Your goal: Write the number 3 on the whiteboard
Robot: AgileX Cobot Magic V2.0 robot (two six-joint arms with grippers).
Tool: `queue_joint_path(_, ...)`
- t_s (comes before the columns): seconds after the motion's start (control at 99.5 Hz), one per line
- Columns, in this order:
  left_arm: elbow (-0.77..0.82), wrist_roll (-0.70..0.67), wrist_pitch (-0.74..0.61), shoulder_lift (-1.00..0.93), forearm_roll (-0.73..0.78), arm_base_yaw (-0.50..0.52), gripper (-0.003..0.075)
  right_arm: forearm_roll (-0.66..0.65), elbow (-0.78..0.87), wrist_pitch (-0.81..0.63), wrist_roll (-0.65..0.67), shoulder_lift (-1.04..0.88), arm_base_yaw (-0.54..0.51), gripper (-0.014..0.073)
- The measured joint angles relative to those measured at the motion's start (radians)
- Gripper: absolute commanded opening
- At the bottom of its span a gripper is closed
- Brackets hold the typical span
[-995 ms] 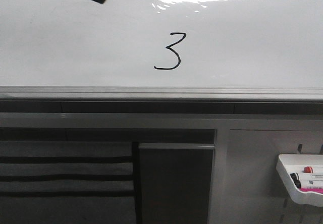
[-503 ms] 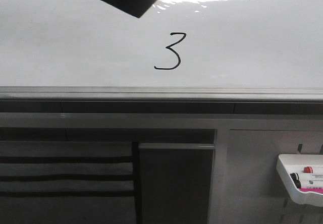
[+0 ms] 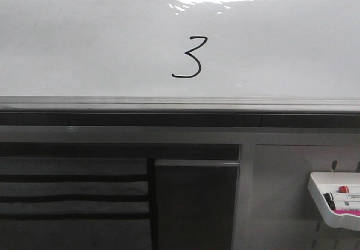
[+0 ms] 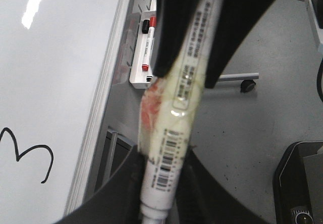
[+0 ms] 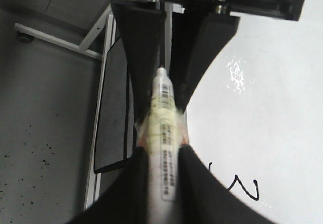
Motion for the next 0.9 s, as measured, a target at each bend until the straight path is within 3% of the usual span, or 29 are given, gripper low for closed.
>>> queue_joint_path(0.362, 0.000, 0.000, 0.006, 0.000, 0.000, -0.003, 0.0113, 0.000, 0.000, 0.010, 0.000, 0.000, 0.000, 0.0025)
queue_joint_path(0.432, 0.000, 0.000, 0.006, 0.000, 0.000, -0.003, 0.0113, 0.000, 0.000, 0.010, 0.000, 0.000, 0.000, 0.0078)
queue_joint_path(0.563, 0.000, 0.000, 0.006, 0.000, 0.000, -0.003, 0.0113, 0.000, 0.000, 0.021, 0.011, 0.000, 0.000, 0.0279)
queue_joint_path(0.633, 0.000, 0.000, 0.004, 0.000, 0.000, -0.003, 0.0113, 0.000, 0.000, 0.027, 0.040, 0.000, 0.000, 0.0344)
queue_joint_path(0.905, 0.000, -0.044, 0.002, 0.000, -0.007, 0.036, 0.0113, 0.000, 0.000, 0.045, 0.173, -0.060, -0.042, 0.0356)
